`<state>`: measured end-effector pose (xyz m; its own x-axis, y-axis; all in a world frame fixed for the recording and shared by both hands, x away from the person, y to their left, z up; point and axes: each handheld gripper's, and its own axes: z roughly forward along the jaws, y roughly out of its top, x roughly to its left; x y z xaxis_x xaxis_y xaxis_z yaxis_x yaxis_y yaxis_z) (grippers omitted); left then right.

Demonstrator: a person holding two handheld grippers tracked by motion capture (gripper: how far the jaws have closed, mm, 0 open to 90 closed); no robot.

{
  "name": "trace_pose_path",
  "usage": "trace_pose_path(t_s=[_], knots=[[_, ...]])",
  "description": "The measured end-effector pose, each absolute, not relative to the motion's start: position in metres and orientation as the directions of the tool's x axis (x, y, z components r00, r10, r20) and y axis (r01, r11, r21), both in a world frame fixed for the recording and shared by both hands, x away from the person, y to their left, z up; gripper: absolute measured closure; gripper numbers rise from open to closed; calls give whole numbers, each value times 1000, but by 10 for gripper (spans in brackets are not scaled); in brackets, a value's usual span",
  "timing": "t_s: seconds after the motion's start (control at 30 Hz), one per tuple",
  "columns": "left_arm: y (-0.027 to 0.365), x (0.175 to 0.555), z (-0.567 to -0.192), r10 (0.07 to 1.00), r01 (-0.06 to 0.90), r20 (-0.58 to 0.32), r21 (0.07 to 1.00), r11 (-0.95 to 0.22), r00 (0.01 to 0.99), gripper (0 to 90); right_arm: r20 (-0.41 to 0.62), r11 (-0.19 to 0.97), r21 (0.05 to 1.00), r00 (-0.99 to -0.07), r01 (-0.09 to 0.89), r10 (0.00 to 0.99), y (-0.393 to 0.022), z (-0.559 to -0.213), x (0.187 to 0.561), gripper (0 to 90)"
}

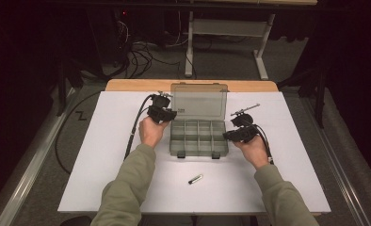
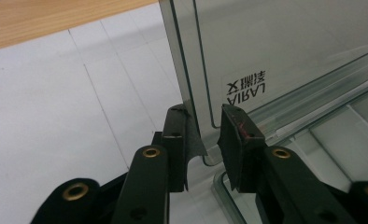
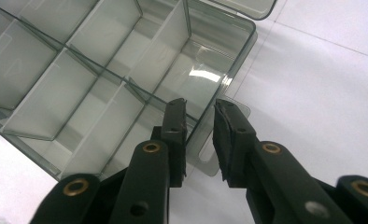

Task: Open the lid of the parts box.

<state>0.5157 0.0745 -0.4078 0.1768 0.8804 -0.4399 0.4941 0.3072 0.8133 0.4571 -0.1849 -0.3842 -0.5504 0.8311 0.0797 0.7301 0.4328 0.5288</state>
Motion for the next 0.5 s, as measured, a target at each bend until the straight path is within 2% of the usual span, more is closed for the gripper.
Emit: trace_pose_path(t_s=[0.5], knots=[[75, 518, -414, 884, 523, -443, 794, 309, 150, 737, 74, 438, 532, -555, 725, 828, -185, -384, 457, 759]])
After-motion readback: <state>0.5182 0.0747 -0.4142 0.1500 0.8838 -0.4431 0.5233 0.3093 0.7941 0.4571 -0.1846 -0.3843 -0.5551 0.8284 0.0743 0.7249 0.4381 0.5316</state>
